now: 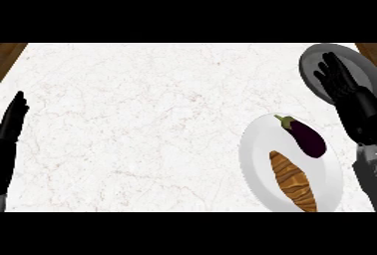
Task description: Pick the croissant from the plate and place it in the pan
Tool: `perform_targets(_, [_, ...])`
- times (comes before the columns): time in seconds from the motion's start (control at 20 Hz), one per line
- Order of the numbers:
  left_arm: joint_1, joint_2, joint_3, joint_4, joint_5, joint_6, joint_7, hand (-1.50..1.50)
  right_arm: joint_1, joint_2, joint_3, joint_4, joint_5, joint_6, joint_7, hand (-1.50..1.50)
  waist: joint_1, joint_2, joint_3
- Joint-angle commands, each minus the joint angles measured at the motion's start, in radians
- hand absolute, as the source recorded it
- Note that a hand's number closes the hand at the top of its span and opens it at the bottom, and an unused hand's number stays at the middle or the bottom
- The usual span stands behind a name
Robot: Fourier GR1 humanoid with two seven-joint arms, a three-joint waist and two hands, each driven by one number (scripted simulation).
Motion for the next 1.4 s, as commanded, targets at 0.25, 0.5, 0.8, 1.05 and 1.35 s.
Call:
perform_targets(0.25, [-0.072,-0.224,-0.158,-0.054,0.139,-0.087,-0.025,0.0,-0.101,0.084,0.153,-0.106,-0.326,0.53,-0.13,1.5,-0.015,0.004,0.013])
perform_targets(0.5, [-0.088,-0.338,-0.225,0.014,0.153,-0.088,-0.044,0.0,0.058,-0.187,-0.025,0.112,-0.27,0.792,-0.36,-1.5,-0.05,0.001,0.013])
perform_targets(0.8, [-0.076,-0.359,-0.231,0.051,0.163,-0.12,-0.071,0.0,0.042,-0.314,-0.103,0.246,0.027,0.95,-0.695,-1.5,-0.021,-0.002,0.013])
perform_targets(1.05, [-0.087,-0.396,-0.265,0.031,0.13,-0.09,-0.041,0.0,-0.041,-0.345,-0.008,0.201,0.162,0.878,-0.691,-1.5,-0.009,-0.007,0.011])
perform_targets(1.35, [-0.119,-0.375,-0.215,0.077,0.156,-0.131,-0.049,0.0,-0.089,-0.363,0.149,0.073,0.302,0.805,-0.632,-1.5,-0.012,-0.008,0.01])
